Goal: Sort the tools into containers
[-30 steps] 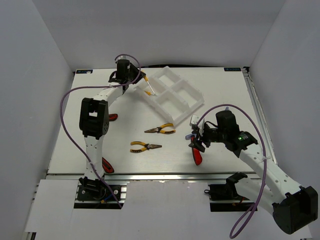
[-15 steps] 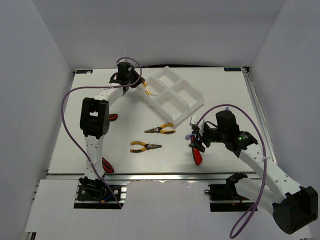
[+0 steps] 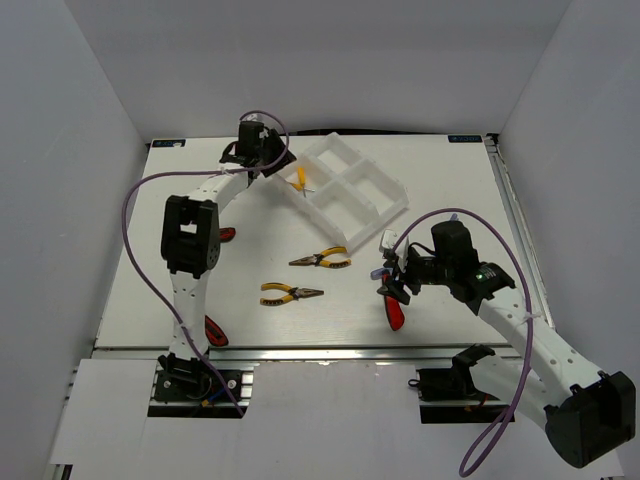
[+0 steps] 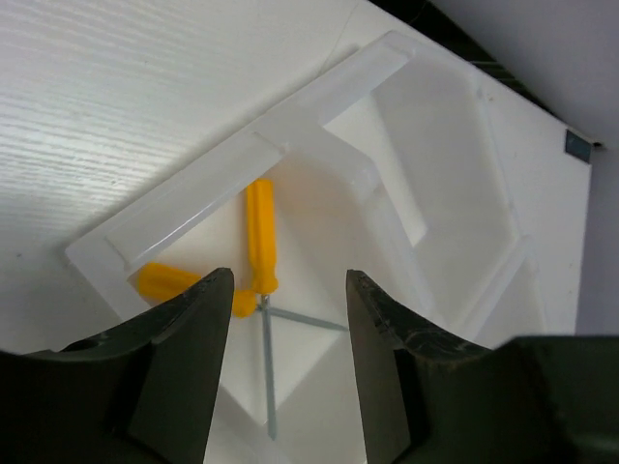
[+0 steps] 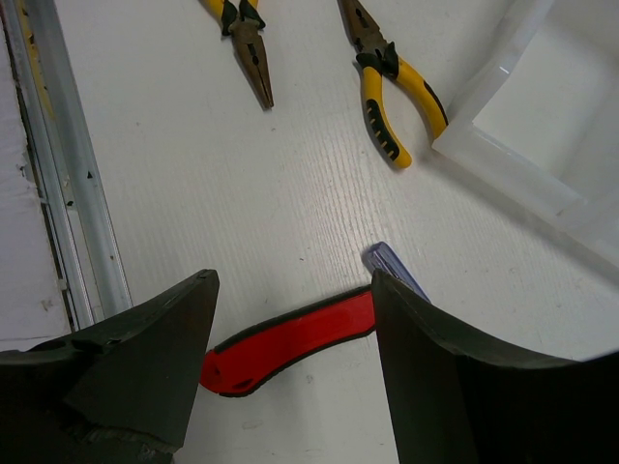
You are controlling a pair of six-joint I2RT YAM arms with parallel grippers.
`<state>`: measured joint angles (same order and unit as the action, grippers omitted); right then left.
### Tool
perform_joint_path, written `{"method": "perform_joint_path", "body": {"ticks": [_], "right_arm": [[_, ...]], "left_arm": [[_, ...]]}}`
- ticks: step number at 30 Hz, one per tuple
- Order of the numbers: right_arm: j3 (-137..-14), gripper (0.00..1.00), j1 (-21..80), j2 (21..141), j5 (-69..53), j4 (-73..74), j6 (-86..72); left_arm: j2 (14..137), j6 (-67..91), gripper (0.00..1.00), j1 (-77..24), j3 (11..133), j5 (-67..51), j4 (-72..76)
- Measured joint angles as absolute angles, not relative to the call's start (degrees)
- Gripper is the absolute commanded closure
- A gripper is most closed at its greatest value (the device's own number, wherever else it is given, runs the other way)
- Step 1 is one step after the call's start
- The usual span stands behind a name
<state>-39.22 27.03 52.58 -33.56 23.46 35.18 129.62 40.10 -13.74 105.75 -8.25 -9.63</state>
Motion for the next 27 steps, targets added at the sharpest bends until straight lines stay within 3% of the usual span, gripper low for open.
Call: {"method": "perform_joint_path", "body": {"ticks": [2, 6, 10, 12, 13, 17, 20, 23, 27], "right_arm": [[-39.22, 0.27, 27.03, 52.71, -33.56, 23.49, 35.16], [-40.03, 0.25, 27.03, 53.19, -34.44, 23.66, 35.07], [-44.14, 0.13, 27.05, 56.99, -37.21, 24.05, 34.89], [-46.54, 0.11, 27.07, 59.79, -38.06, 24.29, 35.51], [-47.66, 0.11, 27.09, 61.34, -38.22, 24.36, 36.03], [-49.65, 0.11, 27.14, 65.69, -38.24, 24.23, 37.04], [-49.82, 0.11, 27.14, 67.61, -38.28, 24.08, 37.80], [-49.82, 0.11, 27.14, 68.42, -37.91, 23.92, 38.41], [-49.82, 0.13, 27.16, 69.41, -34.76, 22.24, 36.40]], "left_arm": [[127.92, 37.50, 0.44, -13.76, 104.49, -7.31, -11.51], [115.59, 31.83, 1.00, -13.74, 92.64, -3.95, -13.45], [93.08, 26.89, 1.00, -12.95, 73.47, -1.10, -8.67], [82.74, 24.75, 0.81, -12.08, 66.17, -0.60, -5.85], [78.43, 23.59, 0.59, -11.60, 63.42, -0.36, -5.30], [68.84, 20.71, 0.36, -10.17, 55.72, -0.12, -2.24], [66.83, 18.83, 0.35, -10.22, 52.03, -0.23, -3.22], [66.11, 17.21, 0.40, -10.28, 49.47, 0.95, -4.58], [65.43, 16.47, 0.83, -10.28, 48.10, 4.10, -6.72]]}}
